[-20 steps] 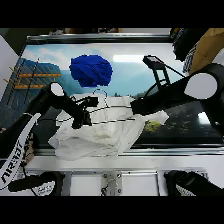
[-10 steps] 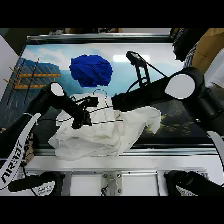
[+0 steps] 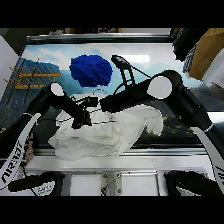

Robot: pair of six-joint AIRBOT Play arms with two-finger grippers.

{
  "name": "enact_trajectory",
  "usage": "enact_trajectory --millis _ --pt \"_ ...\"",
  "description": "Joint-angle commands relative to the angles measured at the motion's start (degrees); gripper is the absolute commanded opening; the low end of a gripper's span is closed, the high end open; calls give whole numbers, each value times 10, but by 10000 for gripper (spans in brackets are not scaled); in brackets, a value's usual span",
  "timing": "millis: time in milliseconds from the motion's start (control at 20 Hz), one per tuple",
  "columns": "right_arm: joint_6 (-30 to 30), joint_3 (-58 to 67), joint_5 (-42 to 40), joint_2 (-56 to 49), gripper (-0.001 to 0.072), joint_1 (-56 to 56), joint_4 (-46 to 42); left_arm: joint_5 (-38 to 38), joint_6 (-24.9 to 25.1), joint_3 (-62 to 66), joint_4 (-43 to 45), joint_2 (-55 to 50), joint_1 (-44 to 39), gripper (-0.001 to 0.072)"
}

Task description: Fold the clothes and pants, and hang the long-sleeved shirts on hangers.

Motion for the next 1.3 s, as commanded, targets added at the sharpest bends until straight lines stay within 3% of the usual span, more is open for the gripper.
enact_trajectory --millis 0,50,100,150,200,250,750,1000,1100,1250 --pt "-29 2 6 -4 20 2 0 0 0 0 0 0 0 7" --pt "-34 2 6 -4 22 2 0 -1 0 0 0 0 0 7" --pt "-34 2 6 -4 87 2 0 -1 0 0 0 0 0 7" --pt "-34 2 6 -4 322 2 0 -1 0 0 0 0 0 7" --pt "-34 2 6 -4 494 2 0 -1 0 0 0 0 0 7" --pt "-34 2 6 -4 526 2 0 -1 0 0 0 0 0 7" --pt "-52 2 89 66 522 -69 -56 -3 0 0 0 0 0 7" --pt "-212 -2 153 149 522 -179 -47 -5 0 0 0 0 0 7" --pt "-269 -27 211 174 523 -279 23 -5 0 0 0 0 0 7" --pt "-374 -117 214 202 522 -446 200 -9 0 0 0 0 0 7"
